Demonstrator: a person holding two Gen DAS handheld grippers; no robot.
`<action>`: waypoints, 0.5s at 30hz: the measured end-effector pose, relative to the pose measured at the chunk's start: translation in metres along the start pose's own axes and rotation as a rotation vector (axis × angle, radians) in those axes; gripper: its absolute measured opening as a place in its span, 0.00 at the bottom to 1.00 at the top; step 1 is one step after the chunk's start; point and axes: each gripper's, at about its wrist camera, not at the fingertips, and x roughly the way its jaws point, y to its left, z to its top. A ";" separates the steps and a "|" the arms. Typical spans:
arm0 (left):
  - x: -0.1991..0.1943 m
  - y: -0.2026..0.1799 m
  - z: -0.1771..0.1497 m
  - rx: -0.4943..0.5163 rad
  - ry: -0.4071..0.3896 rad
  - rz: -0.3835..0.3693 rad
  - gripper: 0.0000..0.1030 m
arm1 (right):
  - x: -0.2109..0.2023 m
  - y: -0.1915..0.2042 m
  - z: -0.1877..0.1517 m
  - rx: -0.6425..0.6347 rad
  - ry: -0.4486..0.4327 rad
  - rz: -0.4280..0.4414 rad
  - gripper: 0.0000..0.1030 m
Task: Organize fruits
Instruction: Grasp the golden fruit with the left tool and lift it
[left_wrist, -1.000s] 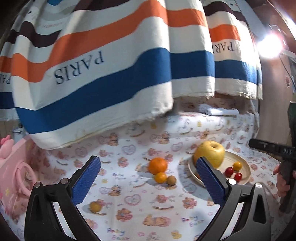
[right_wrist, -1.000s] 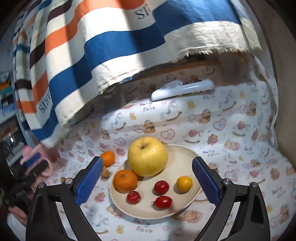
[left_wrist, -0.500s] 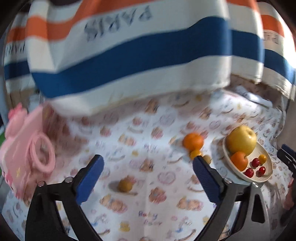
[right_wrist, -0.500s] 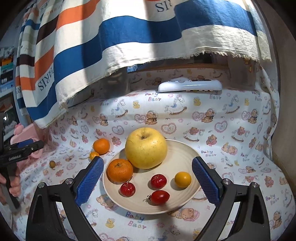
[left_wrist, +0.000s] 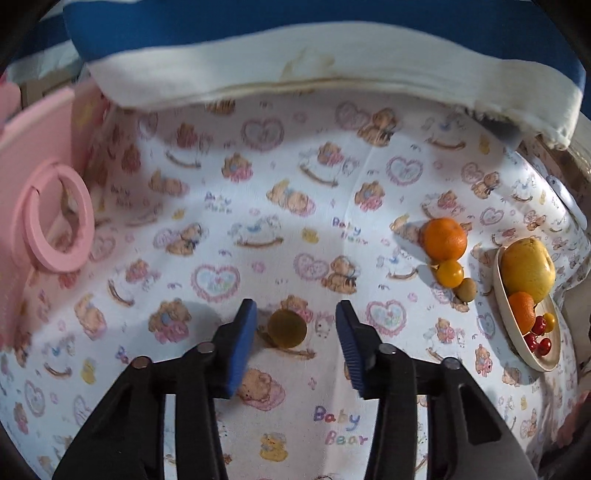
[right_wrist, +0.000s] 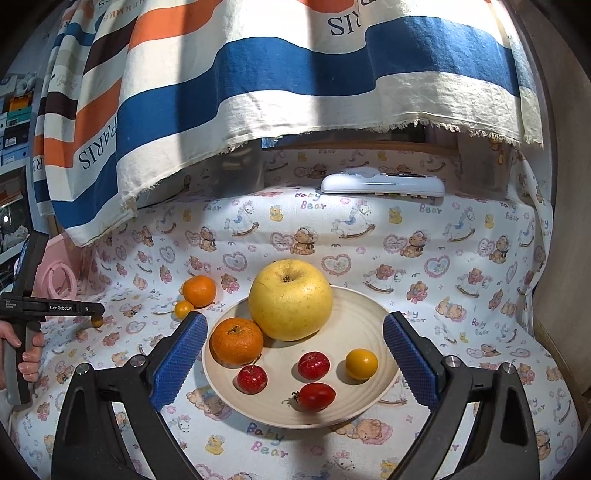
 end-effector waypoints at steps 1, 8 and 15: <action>0.002 -0.001 -0.001 0.004 0.004 0.005 0.40 | 0.000 0.000 0.000 -0.002 0.003 -0.002 0.94; 0.006 -0.004 -0.003 0.035 0.022 0.041 0.25 | 0.003 0.001 -0.001 -0.014 0.023 -0.006 0.94; 0.010 -0.003 -0.002 0.039 0.043 0.045 0.23 | 0.004 0.001 -0.001 -0.015 0.026 -0.005 0.94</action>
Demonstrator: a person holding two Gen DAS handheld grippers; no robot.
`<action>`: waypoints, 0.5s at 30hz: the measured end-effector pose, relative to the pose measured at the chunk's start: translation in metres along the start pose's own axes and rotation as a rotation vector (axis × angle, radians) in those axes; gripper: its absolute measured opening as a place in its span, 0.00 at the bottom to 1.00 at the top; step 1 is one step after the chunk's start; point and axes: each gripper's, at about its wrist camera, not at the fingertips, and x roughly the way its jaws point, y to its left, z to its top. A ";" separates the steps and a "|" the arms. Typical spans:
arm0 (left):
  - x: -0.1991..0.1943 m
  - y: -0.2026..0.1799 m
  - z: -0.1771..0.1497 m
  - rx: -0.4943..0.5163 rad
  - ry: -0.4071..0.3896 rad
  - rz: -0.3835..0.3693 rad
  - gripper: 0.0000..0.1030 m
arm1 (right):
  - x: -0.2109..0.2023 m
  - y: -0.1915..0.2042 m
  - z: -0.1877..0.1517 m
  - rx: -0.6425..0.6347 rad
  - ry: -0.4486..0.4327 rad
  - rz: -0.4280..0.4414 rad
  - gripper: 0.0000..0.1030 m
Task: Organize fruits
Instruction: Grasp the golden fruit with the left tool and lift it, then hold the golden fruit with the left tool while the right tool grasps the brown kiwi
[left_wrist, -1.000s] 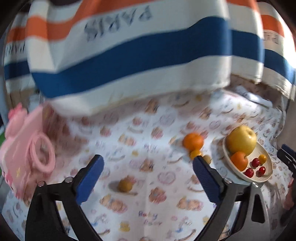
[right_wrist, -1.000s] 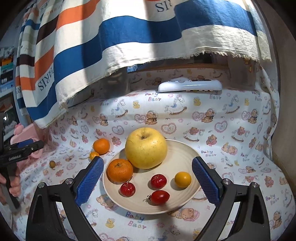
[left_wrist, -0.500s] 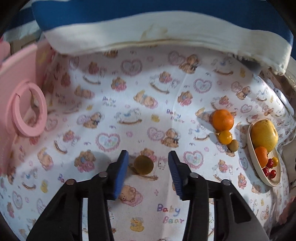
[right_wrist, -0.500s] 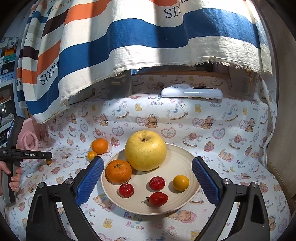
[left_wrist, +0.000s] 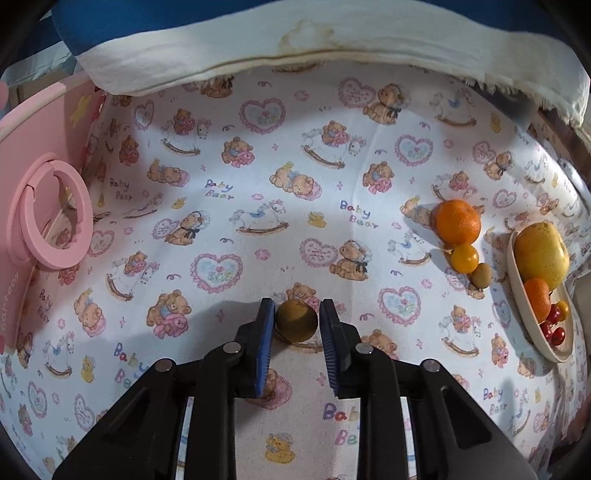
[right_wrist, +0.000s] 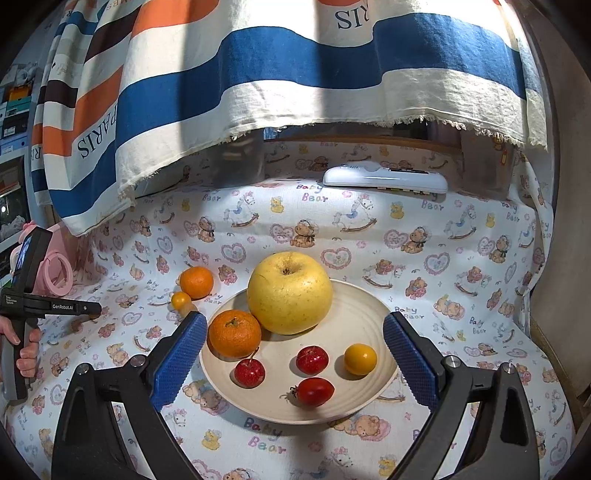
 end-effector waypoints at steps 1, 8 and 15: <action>0.002 -0.001 0.000 0.006 0.007 0.003 0.23 | 0.000 0.000 0.000 0.000 0.000 0.000 0.94; -0.027 -0.016 0.004 0.076 -0.142 0.003 0.21 | -0.001 0.000 0.000 -0.005 -0.007 -0.015 0.94; -0.064 -0.019 0.004 0.092 -0.395 -0.055 0.21 | -0.009 0.012 0.015 -0.050 -0.020 -0.003 0.94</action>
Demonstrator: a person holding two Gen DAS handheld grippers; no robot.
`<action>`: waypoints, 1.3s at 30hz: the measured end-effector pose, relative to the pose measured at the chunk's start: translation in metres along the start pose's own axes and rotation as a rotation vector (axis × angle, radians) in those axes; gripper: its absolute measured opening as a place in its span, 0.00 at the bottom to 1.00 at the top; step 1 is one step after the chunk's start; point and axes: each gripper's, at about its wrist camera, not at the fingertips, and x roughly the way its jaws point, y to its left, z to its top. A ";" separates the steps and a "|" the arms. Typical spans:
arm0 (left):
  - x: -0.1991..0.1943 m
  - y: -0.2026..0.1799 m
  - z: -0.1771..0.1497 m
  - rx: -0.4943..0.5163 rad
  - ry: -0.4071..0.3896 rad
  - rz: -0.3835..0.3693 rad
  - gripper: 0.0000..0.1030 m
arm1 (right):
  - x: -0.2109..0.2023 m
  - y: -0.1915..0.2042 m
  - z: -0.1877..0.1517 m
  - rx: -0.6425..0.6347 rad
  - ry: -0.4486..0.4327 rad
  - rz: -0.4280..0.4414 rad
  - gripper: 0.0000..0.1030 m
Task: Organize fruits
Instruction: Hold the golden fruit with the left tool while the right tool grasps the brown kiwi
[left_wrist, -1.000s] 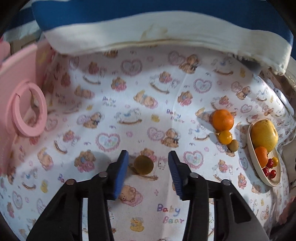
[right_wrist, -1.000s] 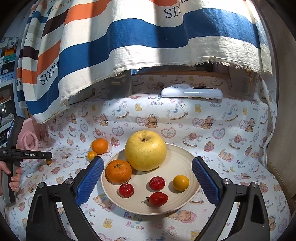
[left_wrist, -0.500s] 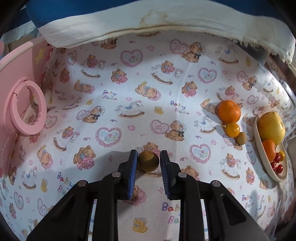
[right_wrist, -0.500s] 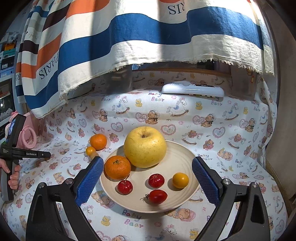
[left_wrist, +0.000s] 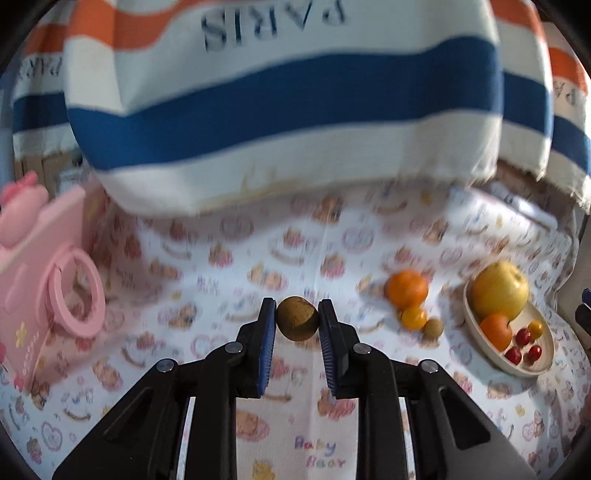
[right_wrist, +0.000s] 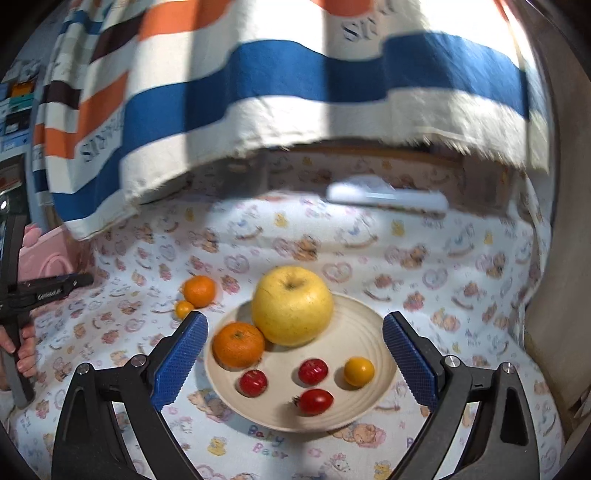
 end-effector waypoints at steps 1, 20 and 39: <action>-0.003 -0.002 0.000 0.011 -0.029 0.004 0.21 | 0.001 0.004 0.001 -0.005 0.009 0.002 0.94; -0.004 -0.011 -0.005 0.046 -0.079 -0.020 0.22 | 0.091 0.102 0.028 -0.026 0.319 0.244 0.64; -0.003 -0.016 -0.005 0.081 -0.077 -0.005 0.22 | 0.174 0.124 0.001 -0.056 0.503 0.111 0.37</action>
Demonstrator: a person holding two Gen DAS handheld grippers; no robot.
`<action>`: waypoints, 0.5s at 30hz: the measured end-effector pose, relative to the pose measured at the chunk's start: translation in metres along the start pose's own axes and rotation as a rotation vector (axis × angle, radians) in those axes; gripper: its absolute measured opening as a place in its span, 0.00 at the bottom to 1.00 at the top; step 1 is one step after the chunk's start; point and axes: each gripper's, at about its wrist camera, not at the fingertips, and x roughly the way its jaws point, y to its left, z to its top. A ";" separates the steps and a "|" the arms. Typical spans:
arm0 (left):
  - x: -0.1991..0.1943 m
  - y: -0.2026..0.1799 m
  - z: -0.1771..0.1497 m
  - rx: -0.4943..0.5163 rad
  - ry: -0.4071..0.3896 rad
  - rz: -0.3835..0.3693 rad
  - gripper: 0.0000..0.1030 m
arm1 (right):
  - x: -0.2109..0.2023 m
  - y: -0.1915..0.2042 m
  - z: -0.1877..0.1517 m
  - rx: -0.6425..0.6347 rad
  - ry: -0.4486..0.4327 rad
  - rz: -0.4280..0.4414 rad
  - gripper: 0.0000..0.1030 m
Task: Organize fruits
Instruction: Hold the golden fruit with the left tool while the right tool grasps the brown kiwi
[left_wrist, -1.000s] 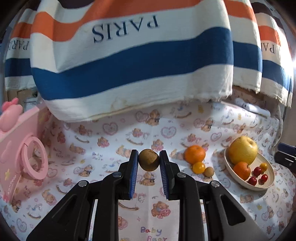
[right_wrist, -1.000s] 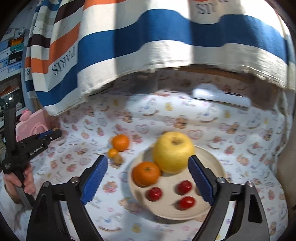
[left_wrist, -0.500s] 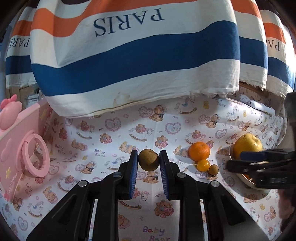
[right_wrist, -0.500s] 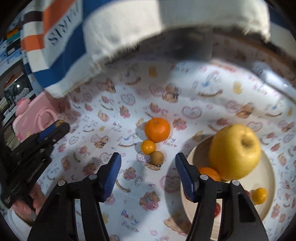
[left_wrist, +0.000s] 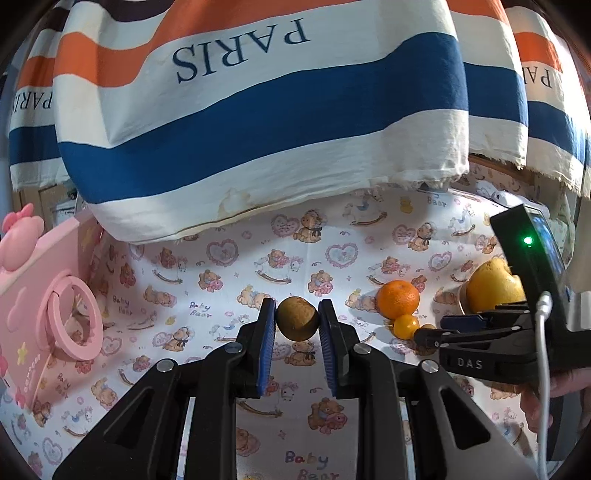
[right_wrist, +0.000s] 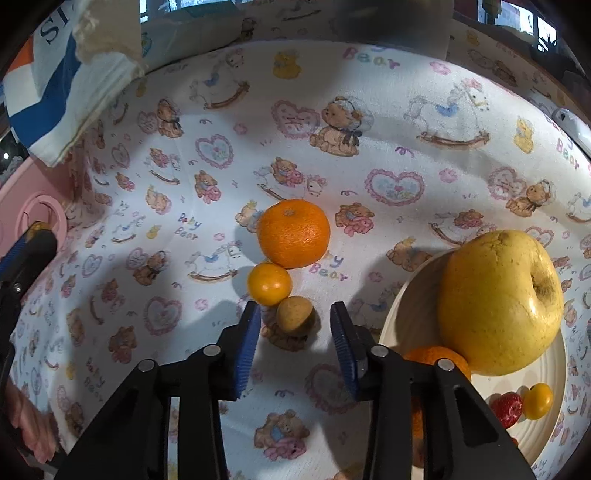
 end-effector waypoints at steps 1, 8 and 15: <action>-0.001 -0.001 0.000 0.005 -0.003 0.000 0.22 | 0.001 0.000 0.000 0.000 0.001 0.002 0.36; -0.002 -0.003 0.000 0.015 -0.008 -0.002 0.22 | 0.005 0.000 0.001 -0.010 0.002 -0.016 0.30; -0.002 -0.003 0.001 0.019 -0.013 -0.003 0.22 | -0.001 -0.004 -0.002 0.022 -0.007 0.031 0.23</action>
